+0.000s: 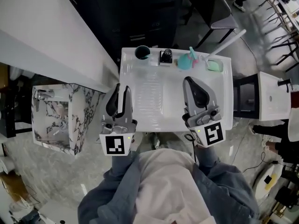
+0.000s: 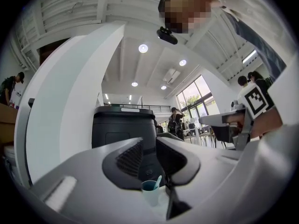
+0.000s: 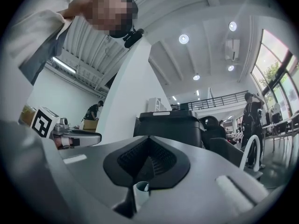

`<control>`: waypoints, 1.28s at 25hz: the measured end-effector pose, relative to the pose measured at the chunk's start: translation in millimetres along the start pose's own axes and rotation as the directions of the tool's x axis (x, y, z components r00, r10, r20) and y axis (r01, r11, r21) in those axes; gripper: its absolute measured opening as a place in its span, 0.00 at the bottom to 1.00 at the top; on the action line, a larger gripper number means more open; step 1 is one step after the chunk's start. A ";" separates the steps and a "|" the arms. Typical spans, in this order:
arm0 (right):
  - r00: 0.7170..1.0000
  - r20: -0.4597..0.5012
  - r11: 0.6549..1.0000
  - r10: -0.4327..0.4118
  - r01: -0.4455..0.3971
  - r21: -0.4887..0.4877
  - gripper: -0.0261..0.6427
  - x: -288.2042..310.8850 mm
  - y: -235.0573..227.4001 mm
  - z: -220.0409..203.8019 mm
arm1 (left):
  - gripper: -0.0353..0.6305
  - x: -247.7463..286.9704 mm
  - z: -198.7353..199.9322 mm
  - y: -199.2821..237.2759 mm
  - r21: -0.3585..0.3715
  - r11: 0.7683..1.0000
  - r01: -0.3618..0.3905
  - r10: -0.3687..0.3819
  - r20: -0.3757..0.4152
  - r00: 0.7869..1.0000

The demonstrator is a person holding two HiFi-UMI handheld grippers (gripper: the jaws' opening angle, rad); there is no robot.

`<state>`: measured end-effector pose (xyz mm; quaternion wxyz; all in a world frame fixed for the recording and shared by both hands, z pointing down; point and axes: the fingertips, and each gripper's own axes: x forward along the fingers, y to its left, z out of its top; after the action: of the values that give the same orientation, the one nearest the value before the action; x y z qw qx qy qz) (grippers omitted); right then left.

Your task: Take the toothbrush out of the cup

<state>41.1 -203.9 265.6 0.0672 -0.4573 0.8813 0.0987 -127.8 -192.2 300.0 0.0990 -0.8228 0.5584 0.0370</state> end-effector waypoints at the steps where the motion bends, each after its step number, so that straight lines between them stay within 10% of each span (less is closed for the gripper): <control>1: 1.000 0.000 1.000 0.001 -0.001 0.003 0.05 3.5 -2.9 -2.9 | 0.19 4.4 -2.7 -0.3 0.003 1.000 0.001 -0.001 -0.003 1.000; 32: 0.999 -0.045 0.990 0.024 -0.018 0.137 0.05 78.5 -46.4 -158.3 | 0.30 124.3 -171.4 -11.5 0.159 0.984 0.085 -0.058 -0.164 0.985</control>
<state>29.6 -329.5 397.8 0.0769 -0.4444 0.8921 0.0280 -79.3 -336.4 447.7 0.1234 -0.8316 0.5357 -0.0784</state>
